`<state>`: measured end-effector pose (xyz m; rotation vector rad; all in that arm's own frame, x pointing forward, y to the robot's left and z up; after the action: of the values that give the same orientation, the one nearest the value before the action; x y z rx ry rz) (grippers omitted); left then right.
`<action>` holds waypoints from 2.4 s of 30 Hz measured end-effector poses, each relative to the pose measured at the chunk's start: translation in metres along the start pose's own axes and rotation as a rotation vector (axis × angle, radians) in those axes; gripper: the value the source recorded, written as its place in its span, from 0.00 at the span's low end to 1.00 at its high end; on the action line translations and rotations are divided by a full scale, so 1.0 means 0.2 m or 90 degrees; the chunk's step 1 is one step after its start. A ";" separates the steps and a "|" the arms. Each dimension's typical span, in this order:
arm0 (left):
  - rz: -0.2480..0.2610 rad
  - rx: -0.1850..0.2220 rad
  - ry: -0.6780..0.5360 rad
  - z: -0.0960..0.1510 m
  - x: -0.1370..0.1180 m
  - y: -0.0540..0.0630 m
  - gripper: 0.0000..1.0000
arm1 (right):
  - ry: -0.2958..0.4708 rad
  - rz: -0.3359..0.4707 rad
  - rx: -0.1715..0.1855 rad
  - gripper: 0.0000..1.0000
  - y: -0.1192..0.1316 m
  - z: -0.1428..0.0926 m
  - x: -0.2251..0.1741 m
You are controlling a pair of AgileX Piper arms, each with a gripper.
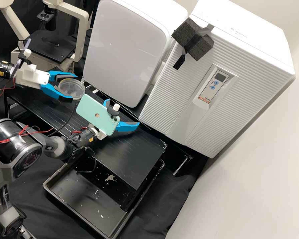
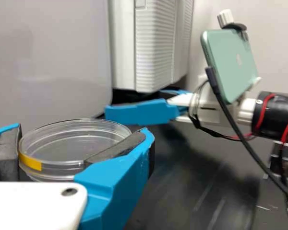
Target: Place the petri dish on the bench
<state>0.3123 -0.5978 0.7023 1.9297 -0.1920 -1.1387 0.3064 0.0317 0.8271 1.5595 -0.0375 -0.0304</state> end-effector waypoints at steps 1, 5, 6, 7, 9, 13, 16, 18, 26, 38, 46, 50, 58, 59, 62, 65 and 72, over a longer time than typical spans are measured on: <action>-0.003 -0.008 -0.003 0.00 0.01 -0.01 0.00 | 0.000 0.000 0.000 1.00 0.00 0.00 0.00; -0.010 -0.022 -0.021 0.03 0.05 -0.03 0.00 | 0.000 0.000 0.000 1.00 0.00 0.00 0.00; -0.010 -0.022 -0.032 0.04 0.06 -0.04 0.00 | 0.000 0.000 0.000 1.00 0.00 0.00 0.00; -0.010 -0.022 -0.038 0.06 0.08 -0.04 0.00 | 0.000 0.000 0.000 1.00 0.00 0.00 0.00; -0.012 -0.018 -0.048 0.08 0.09 -0.04 0.00 | 0.000 0.000 0.000 1.00 0.00 0.00 0.00; -0.004 -0.008 -0.070 0.12 0.12 -0.02 0.00 | 0.000 0.000 0.000 1.00 0.00 0.00 0.00; 0.003 -0.003 -0.083 0.14 0.16 -0.01 0.00 | 0.000 0.000 0.000 1.00 0.00 0.00 0.00; 0.001 -0.002 -0.089 0.15 0.19 -0.02 0.00 | 0.000 0.000 0.000 1.00 0.00 0.00 0.00; -0.028 -0.011 -0.079 0.11 0.24 -0.09 0.00 | 0.000 0.000 0.000 1.00 0.00 0.00 0.00; -0.046 -0.018 -0.073 0.08 0.27 -0.16 1.00 | 0.000 0.000 0.000 1.00 0.00 0.00 0.00; -0.028 -0.002 -0.075 0.05 0.28 -0.21 1.00 | 0.000 0.000 0.000 1.00 0.00 0.00 0.00; -0.027 -0.002 -0.074 0.05 0.29 -0.21 1.00 | 0.000 0.000 0.000 1.00 0.00 0.00 0.00; -0.026 -0.001 -0.073 0.04 0.28 -0.21 1.00 | 0.000 0.000 0.000 1.00 0.00 0.00 0.00; -0.026 -0.001 -0.074 0.05 0.28 -0.21 1.00 | 0.000 0.000 0.000 1.00 0.00 0.00 0.00; -0.027 -0.004 -0.070 0.04 0.27 -0.22 1.00 | 0.000 0.000 0.000 1.00 0.00 0.00 0.00; -0.023 -0.006 -0.063 0.03 0.23 -0.20 1.00 | 0.000 0.000 0.000 1.00 0.00 0.00 0.00; -0.014 0.004 -0.025 0.00 0.05 -0.15 1.00 | 0.000 0.000 0.000 1.00 0.00 0.00 0.00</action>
<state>0.3107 -0.5844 0.6733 1.9202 -0.1971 -1.1921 0.3064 0.0317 0.8271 1.5595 -0.0375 -0.0304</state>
